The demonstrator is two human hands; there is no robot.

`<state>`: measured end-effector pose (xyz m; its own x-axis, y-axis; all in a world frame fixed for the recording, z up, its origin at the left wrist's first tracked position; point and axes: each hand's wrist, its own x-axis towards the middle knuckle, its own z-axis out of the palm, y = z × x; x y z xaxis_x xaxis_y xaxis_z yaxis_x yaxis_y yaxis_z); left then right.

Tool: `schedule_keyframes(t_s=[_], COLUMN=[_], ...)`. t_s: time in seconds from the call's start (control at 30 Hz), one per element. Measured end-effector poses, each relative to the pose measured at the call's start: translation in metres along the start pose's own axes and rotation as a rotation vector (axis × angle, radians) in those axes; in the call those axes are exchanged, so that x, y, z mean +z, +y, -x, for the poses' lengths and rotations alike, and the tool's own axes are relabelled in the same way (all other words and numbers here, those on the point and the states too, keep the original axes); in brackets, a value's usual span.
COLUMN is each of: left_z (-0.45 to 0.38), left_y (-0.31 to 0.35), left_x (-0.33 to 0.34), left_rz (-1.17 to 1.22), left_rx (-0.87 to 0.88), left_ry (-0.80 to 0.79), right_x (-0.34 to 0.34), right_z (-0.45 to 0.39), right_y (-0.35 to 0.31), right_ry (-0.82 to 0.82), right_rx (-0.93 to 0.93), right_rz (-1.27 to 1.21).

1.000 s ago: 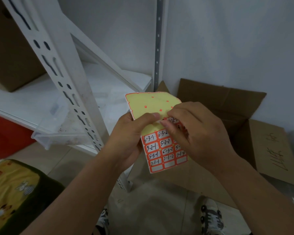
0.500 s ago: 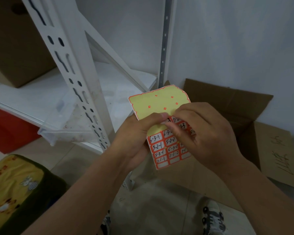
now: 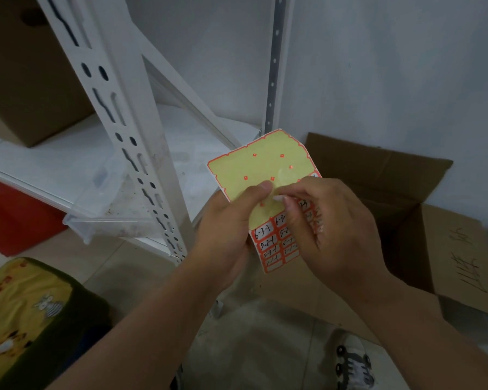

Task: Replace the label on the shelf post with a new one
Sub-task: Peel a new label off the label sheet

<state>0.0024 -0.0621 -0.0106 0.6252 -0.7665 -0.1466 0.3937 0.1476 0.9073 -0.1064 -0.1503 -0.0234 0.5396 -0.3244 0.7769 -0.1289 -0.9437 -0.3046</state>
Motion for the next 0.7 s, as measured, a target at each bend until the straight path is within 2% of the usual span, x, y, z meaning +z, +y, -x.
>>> schedule_keyframes(t_s=[0.1, 0.27, 0.47, 0.7], left_z=[0.0, 0.004, 0.002, 0.001], left_y=[-0.005, -0.008, -0.012, -0.015], left_x=[0.002, 0.011, 0.013, 0.014], left_rz=[-0.074, -0.089, -0.09, -0.115], left_rx=[0.087, 0.216, 0.245, 0.197], left_ry=[0.087, 0.109, 0.123, 0.14], right_x=[0.004, 0.011, 0.016, 0.013], right_z=[0.001, 0.002, -0.001, -0.005], right_y=[-0.006, -0.012, -0.013, -0.012], right_ry=[0.04, 0.092, 0.106, 0.082], right_rx=[0.052, 0.159, 0.285, 0.45], right_rz=[-0.016, -0.115, -0.169, -0.349])
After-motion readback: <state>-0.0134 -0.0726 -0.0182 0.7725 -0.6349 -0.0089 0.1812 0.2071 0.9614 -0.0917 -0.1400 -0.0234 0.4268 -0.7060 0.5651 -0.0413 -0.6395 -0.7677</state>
